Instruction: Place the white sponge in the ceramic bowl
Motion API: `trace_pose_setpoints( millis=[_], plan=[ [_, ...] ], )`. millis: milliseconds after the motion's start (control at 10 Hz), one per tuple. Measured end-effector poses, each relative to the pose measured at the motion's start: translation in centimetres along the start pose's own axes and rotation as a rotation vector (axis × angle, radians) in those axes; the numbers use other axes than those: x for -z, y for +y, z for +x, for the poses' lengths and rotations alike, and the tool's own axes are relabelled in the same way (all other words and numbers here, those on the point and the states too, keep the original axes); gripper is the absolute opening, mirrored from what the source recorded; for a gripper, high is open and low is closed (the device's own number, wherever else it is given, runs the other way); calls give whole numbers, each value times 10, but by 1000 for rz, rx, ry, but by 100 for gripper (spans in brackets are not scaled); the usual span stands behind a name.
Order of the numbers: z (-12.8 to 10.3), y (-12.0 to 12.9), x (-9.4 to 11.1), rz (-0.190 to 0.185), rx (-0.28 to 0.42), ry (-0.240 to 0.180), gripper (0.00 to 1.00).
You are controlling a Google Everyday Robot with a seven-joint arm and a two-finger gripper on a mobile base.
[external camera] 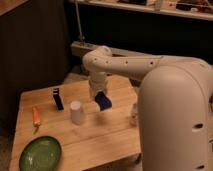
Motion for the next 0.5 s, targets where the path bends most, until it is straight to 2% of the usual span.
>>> trace_pose_setpoints(
  millis=[100, 200, 400, 500],
  plan=[
    [-5, 23, 4, -13, 45, 1, 0],
    [-1, 53, 2, -29, 102, 12, 0],
    [11, 93, -1, -54, 180, 11, 0],
    [21, 124, -1, -69, 239, 7, 0]
  ],
)
